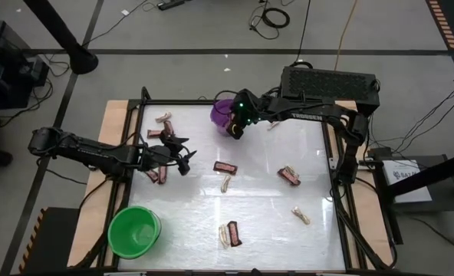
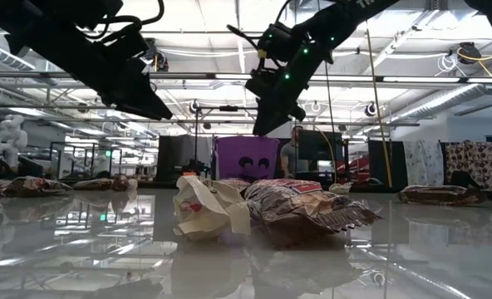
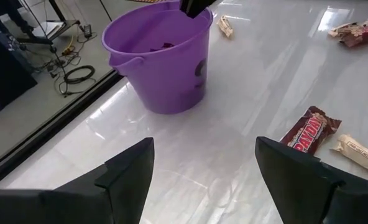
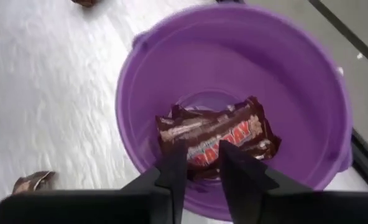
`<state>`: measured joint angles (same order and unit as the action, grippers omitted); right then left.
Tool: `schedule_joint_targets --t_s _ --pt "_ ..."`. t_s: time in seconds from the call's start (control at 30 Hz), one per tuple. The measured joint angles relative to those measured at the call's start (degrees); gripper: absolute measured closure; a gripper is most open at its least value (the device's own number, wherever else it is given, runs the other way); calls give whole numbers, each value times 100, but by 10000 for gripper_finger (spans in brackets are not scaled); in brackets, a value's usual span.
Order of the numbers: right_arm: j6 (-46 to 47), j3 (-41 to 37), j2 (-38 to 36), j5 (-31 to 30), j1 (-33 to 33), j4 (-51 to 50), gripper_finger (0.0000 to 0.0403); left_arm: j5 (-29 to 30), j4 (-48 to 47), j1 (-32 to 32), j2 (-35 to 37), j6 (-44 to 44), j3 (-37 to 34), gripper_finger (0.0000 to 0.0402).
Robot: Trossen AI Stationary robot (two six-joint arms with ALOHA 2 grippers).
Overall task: Sort candy by brand, put in halloween buckets
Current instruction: Put the brown chocolate into the purple bucket
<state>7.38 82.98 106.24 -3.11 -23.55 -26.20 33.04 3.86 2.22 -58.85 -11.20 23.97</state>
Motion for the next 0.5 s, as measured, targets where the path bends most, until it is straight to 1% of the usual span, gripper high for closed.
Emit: schedule_joint_targets --t_s 0.13,0.27,0.5 --pt "-219 0 -215 30 58 -142 301 -38 9 0 0 106 2 117" --pt "-445 0 -519 48 212 -490 298 -149 15 0 0 112 4 117" --pt "-577 0 -1099 48 670 -1737 298 -153 13 4 -2 114 4 117"
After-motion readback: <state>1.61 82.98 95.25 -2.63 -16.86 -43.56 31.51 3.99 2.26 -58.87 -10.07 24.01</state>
